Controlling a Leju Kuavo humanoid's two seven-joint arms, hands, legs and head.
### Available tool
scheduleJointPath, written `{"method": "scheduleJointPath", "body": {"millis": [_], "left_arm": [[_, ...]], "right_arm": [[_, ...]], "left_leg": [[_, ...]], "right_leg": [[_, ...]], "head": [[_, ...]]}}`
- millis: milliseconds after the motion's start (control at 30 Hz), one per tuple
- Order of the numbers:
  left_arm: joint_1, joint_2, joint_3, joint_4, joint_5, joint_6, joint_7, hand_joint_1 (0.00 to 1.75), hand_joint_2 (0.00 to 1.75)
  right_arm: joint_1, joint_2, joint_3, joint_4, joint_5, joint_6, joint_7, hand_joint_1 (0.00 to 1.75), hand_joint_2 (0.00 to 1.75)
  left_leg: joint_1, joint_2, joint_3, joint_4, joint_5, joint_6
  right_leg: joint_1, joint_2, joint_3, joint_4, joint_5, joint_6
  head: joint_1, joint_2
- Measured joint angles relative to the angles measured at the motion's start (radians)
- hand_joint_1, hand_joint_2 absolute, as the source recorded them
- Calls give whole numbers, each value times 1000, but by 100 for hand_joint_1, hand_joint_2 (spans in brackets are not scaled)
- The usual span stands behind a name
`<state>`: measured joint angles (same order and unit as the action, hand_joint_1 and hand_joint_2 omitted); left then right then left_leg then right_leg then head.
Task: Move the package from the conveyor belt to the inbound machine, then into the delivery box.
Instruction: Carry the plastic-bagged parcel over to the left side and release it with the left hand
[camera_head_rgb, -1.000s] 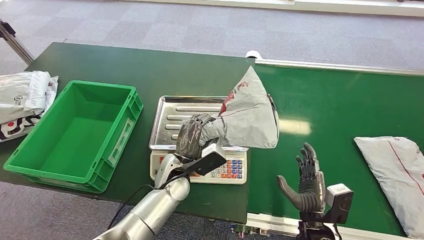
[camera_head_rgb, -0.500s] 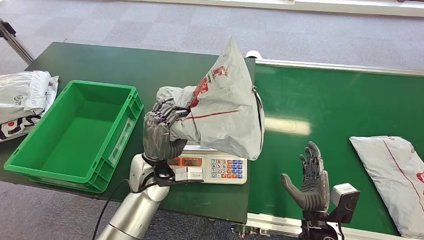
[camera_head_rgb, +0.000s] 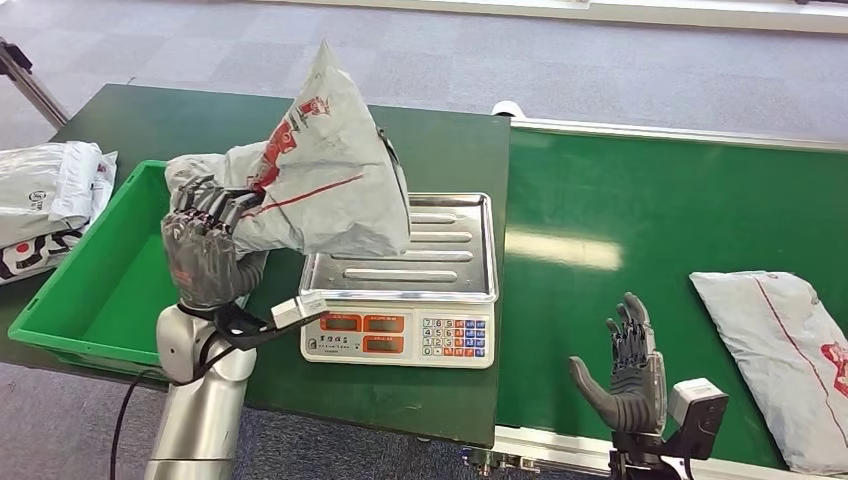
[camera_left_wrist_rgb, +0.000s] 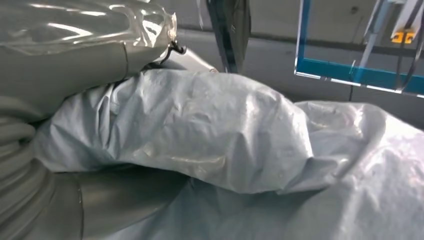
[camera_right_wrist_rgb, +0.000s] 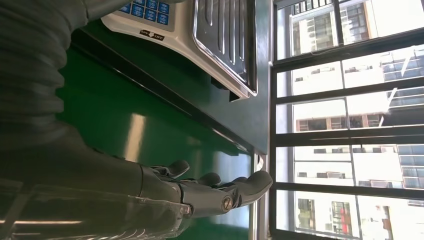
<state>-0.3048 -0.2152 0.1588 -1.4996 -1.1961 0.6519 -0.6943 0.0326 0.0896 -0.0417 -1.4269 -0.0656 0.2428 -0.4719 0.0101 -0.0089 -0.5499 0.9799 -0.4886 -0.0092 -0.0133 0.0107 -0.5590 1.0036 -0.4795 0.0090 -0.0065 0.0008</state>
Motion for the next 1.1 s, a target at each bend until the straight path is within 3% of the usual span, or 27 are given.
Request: {"method": "scheduleJointPath", "body": {"millis": [167, 233, 333, 533, 633, 800, 933, 1000, 1033, 1100], "left_arm": [[3, 15, 186, -39, -55, 0, 21, 175, 175], [8, 26, 265, -31, -90, 0, 94, 175, 175], [30, 56, 334, 1, -137, 0, 274, 175, 175], [91, 145, 313, 96, -215, -69, 611, 175, 175], [109, 180, 276, 127, -231, -132, 664, 175, 175], [115, 213, 237, 156, -248, -165, 682, 174, 175], [115, 223, 227, 163, -249, -184, 688, 135, 175], [115, 224, 226, 164, -249, -185, 688, 125, 175], [114, 228, 222, 165, -248, -186, 689, 93, 175], [114, 239, 206, 167, -224, -126, 675, 28, 87]], "right_arm": [[20, -5, -2, -18, -2, -7, 0, 0, 175], [27, -5, -2, -23, 2, -10, 0, 0, 175], [38, -5, -3, -31, 12, -14, -2, 0, 175], [45, 4, -6, -42, 42, -14, -2, 0, 175], [46, 13, -11, -45, 53, -8, -2, 0, 175], [46, 23, -19, -47, 58, -6, -2, 0, 175], [46, 25, -21, -47, 59, -4, -2, 0, 175], [46, 25, -21, -47, 60, -4, -2, 0, 175], [46, 26, -22, -49, 61, -3, -2, 0, 175], [49, 33, -28, -57, 64, 5, 0, 0, 175]], "left_leg": [[0, 1, 0, 0, 0, 0], [0, 1, 0, 0, 0, 0], [0, 2, 0, 0, 0, 0], [0, 2, 0, 0, 0, 0], [0, 2, 0, 0, 0, 0], [0, 2, 0, 0, 0, 0], [0, 1, 0, 0, 0, 0], [0, 1, 0, 0, 0, 0], [0, 2, 0, 0, 0, 0], [0, 2, 0, 0, 0, 0]], "right_leg": [[0, 1, 0, 0, 0, 0], [0, 1, -1, 0, 0, 0], [0, 1, -1, 0, 0, 0], [0, 1, -1, 0, -1, 0], [0, 1, -1, 0, -1, 0], [0, 1, -1, 0, -1, 0], [0, 1, -1, 0, -1, 0], [0, 1, -1, 0, -1, 0], [0, 1, -1, 0, -1, 0], [0, 1, -2, 0, -1, 0]], "head": [[0, 0], [0, 0], [0, 0], [0, 0], [0, 0], [0, 0], [0, 0], [0, 0], [0, 0], [0, 0]]}}
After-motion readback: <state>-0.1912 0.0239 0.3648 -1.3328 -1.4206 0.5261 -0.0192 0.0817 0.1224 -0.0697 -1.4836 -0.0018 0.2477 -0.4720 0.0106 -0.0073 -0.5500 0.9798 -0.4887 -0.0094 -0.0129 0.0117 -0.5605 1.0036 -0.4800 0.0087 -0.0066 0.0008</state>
